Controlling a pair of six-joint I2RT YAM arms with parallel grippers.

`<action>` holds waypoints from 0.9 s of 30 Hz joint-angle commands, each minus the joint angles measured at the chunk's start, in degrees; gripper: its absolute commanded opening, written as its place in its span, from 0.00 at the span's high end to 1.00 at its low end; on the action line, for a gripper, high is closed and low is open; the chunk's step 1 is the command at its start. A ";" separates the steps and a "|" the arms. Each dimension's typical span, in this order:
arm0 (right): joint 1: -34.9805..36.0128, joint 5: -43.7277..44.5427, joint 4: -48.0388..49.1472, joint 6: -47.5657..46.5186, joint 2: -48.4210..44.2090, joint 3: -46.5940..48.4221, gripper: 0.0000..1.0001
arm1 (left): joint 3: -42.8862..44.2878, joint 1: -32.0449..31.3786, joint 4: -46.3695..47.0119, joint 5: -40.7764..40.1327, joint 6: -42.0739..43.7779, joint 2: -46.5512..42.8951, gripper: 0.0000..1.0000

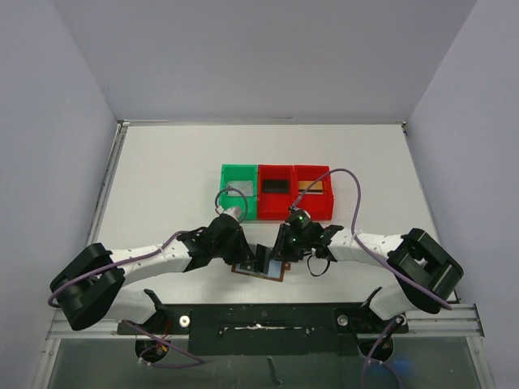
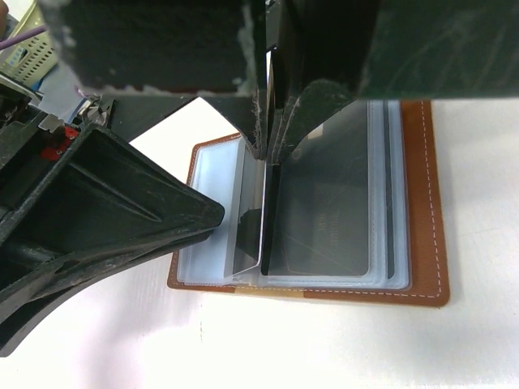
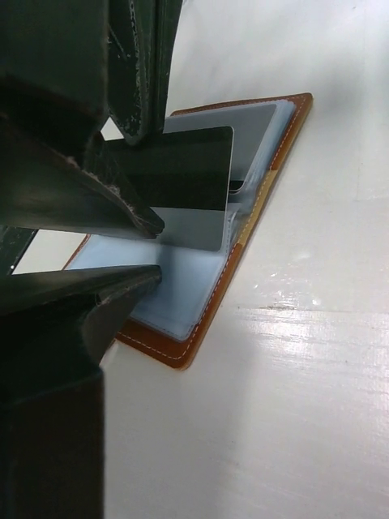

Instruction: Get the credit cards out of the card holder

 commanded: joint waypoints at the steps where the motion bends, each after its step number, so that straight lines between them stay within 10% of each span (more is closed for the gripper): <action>1: 0.50 1.94 -0.20 1.16 -0.62 -2.80 0.77 | 0.69 0.17 4.29 1.65 -0.10 0.46 1.00; 13: 0.42 1.88 1.46 2.28 -0.83 -4.45 0.79 | -1.23 0.19 13.60 7.31 -3.00 3.76 0.85; 27: -1.20 3.46 -0.45 0.67 -3.84 -4.16 0.79 | -0.26 0.37 4.89 0.05 -0.88 -2.80 1.00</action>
